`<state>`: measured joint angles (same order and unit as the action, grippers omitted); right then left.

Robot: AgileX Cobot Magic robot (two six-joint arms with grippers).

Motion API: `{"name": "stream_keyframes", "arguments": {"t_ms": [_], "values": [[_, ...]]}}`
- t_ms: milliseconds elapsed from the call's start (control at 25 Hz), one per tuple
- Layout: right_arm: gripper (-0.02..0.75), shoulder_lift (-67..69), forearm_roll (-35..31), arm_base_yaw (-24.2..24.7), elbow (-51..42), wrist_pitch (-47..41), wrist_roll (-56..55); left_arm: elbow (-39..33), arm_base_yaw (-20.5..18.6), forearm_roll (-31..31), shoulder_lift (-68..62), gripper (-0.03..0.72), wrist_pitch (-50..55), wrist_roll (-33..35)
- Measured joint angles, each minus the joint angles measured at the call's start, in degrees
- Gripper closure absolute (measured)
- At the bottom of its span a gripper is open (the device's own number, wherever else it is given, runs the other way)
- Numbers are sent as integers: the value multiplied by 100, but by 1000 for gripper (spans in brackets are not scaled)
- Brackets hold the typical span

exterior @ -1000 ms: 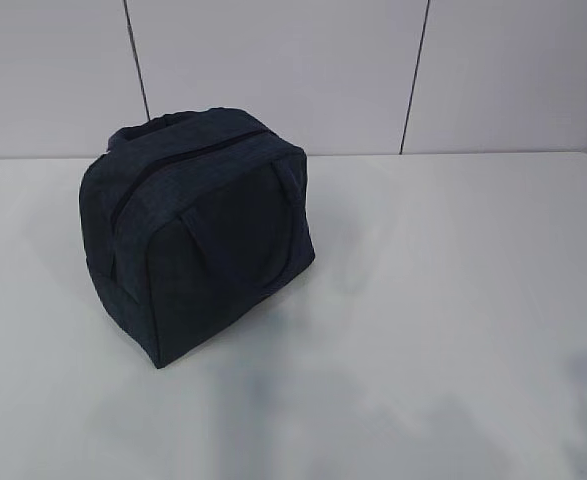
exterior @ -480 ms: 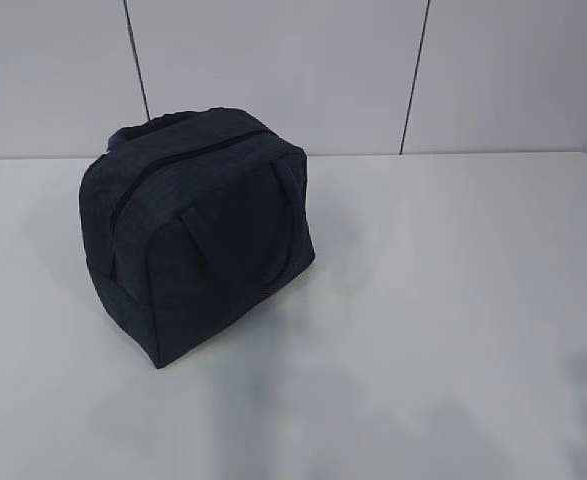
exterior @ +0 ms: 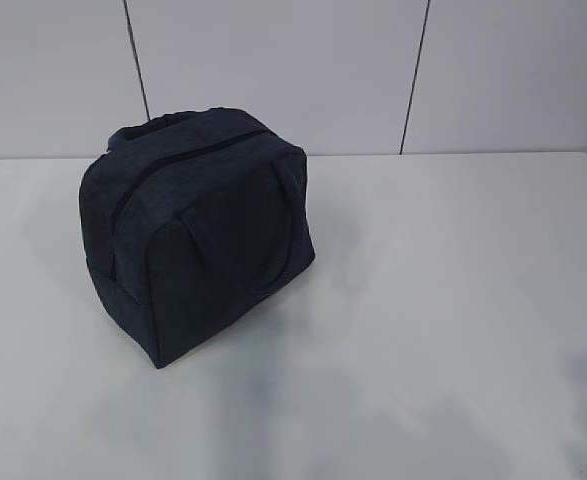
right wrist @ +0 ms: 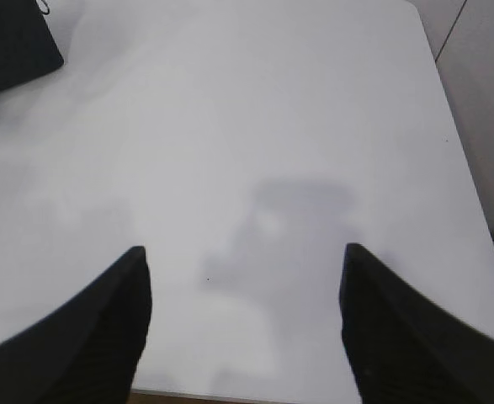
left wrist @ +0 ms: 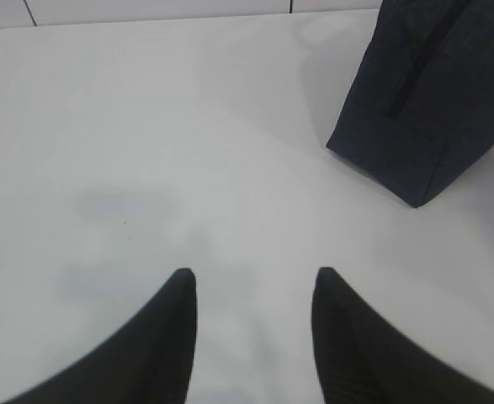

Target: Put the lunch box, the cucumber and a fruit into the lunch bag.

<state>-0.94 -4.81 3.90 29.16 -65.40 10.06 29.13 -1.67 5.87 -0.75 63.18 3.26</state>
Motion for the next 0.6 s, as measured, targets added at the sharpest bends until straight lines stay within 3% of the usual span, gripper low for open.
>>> {"name": "stream_keyframes", "arguments": {"t_ms": [600], "values": [[230, 0, 0, 0, 0, 0, 0, 0, 0, 0, 0, 363, 0, 0]]}}
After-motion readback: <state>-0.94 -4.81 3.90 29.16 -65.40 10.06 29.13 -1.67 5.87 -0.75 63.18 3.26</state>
